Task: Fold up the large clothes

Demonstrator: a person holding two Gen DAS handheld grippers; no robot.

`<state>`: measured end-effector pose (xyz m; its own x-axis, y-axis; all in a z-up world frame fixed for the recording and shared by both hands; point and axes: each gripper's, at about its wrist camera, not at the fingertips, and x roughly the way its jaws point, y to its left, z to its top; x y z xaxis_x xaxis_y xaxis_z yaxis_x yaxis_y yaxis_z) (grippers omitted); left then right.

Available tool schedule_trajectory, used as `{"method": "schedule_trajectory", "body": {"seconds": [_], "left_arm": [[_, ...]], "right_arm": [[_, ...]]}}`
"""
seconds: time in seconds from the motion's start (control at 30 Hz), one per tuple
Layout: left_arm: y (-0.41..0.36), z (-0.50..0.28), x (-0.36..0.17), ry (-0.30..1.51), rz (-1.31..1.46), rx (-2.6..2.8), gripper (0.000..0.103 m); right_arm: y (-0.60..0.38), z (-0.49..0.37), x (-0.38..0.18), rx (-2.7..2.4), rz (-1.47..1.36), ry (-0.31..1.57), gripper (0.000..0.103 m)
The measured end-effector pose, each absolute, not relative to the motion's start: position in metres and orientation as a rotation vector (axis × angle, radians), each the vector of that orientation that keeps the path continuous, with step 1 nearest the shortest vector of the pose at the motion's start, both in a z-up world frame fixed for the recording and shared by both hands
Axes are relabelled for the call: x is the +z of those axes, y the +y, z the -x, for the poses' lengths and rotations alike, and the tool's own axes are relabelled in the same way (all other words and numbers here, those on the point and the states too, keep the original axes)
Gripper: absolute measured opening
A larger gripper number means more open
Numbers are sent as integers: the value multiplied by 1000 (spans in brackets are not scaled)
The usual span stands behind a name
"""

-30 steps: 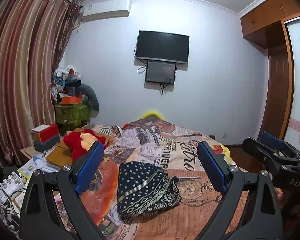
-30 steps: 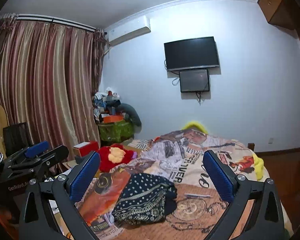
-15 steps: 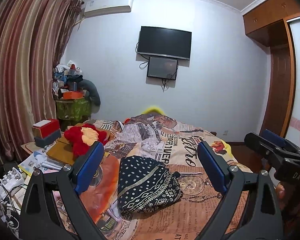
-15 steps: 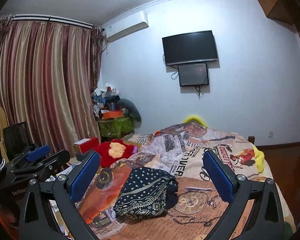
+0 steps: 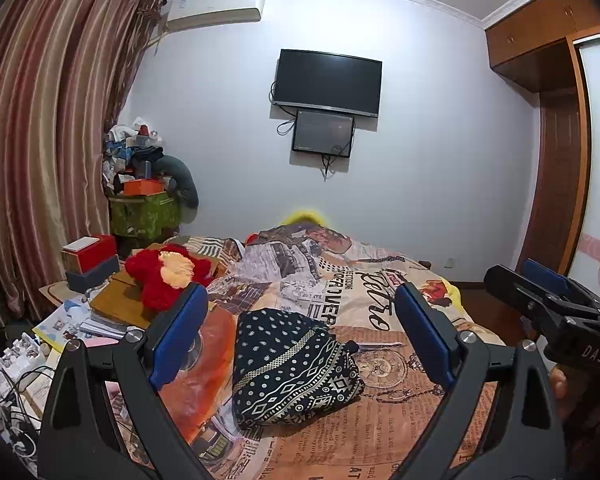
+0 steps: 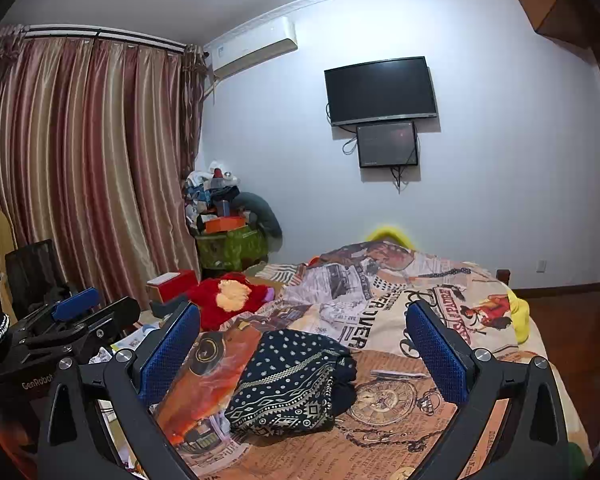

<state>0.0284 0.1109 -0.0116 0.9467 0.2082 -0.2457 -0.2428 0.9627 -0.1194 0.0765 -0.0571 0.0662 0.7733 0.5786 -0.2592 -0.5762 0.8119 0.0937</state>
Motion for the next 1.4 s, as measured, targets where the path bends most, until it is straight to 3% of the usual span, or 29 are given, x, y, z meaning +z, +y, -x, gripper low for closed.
{"method": "schedule_trajectory", "body": {"seconds": [1.4], "left_arm": [[108,-31,-12,241,152,199,95]], "right_arm": [[-56,-77,66,628,-23,291,103]]}}
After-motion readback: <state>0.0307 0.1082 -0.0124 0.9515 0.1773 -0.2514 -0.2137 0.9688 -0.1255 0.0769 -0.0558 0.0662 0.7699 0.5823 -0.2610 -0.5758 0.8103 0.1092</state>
